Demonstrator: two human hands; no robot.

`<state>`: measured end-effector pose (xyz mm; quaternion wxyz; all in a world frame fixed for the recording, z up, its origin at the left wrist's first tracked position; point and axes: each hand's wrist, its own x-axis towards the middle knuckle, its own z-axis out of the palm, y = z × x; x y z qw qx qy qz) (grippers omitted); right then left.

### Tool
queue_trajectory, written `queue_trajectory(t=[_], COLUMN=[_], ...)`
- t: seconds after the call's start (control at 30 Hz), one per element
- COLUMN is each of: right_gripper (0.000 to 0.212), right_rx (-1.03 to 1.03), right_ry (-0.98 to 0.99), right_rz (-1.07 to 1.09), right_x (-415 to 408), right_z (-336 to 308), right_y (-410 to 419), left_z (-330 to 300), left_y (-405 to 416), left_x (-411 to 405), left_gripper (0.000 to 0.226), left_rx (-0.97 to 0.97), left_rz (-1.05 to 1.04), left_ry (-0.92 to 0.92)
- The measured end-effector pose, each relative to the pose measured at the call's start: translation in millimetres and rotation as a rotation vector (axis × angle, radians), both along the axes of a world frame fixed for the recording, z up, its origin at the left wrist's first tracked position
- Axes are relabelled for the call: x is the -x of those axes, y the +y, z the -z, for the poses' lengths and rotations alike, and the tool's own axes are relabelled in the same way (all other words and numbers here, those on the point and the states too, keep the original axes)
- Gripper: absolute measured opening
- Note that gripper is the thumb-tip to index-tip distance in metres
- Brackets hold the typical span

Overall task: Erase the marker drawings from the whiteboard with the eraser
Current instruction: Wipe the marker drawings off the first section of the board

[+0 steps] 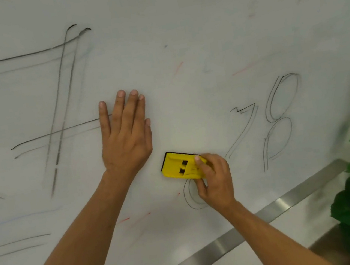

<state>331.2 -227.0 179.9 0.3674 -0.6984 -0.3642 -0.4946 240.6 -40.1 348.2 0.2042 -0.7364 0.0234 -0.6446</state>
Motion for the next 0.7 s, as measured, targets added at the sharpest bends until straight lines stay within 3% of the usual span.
queue_trajectory(t=[0.1,0.2,0.3,0.4,0.5,0.7], right_gripper=[0.065,0.060,0.069,0.069,0.068,0.066], right_rx=[-0.078,-0.383,-0.752,-0.889,-0.815,-0.272], right_ry=[0.049,0.325,0.628,0.742,0.704,0.310], right_rz=[0.026,0.092,0.089,0.109,0.092,0.044], right_x=[-7.8,-23.5,-46.2,-57.1,-40.0,-9.9], right_z=[-8.4,-29.6,-54.2,-68.4,-56.7,1.2], right_y=[-7.7,-21.9,-41.7,-51.5,-34.1,-16.2], left_z=[1.6,3.2,3.8,4.8,5.6,2.5], left_y=[2.0,2.5,2.6,0.9,-0.9,-4.7], left_x=[-1.2,-1.5,-2.2,-3.1,-2.9,-0.7], left_gripper=[0.050,0.050,0.050,0.051,0.051,0.049], left_rx=[-0.012,-0.018,-0.027,-0.038,-0.037,-0.009], left_rz=[-0.011,-0.023,-0.032,-0.041,-0.052,-0.024], left_ry=[-0.001,0.003,-0.009,-0.014,-0.020,-0.018])
